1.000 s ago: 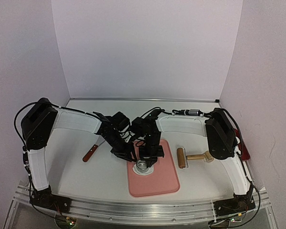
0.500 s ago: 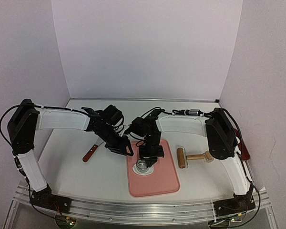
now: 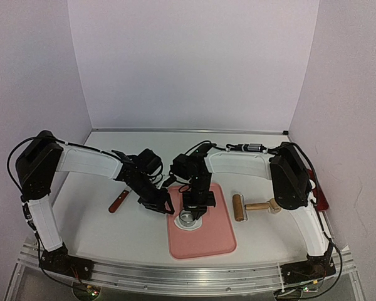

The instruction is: Roll out the dumpling wrappers from the dough

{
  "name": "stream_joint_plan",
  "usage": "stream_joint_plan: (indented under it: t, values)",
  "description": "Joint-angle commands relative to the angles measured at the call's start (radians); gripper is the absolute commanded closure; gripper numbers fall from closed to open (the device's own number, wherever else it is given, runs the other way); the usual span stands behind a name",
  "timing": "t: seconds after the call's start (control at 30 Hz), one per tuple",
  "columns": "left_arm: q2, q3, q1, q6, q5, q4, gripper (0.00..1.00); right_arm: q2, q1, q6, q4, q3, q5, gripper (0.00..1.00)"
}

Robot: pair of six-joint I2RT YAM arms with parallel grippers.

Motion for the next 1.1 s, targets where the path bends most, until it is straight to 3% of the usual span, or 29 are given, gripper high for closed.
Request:
stream_joint_plan:
  t: [0.0,0.37,0.77,1.07]
  values:
    - [0.031,-0.009,-0.002,-0.001,0.053,0.064,0.66,0.181,0.001,0.025,-0.004,-0.107,0.093,1.00]
    - [0.114,-0.021,-0.004,-0.027,0.097,0.116,0.65,0.194,0.002,0.026,-0.006,-0.098,0.088,1.00]
    - [0.132,-0.033,-0.019,-0.028,0.147,0.103,0.75,0.207,0.002,0.025,-0.008,-0.078,0.091,1.00]
    - [0.131,-0.073,-0.035,-0.050,0.175,0.116,0.76,0.221,0.003,0.023,-0.009,-0.067,0.094,1.00]
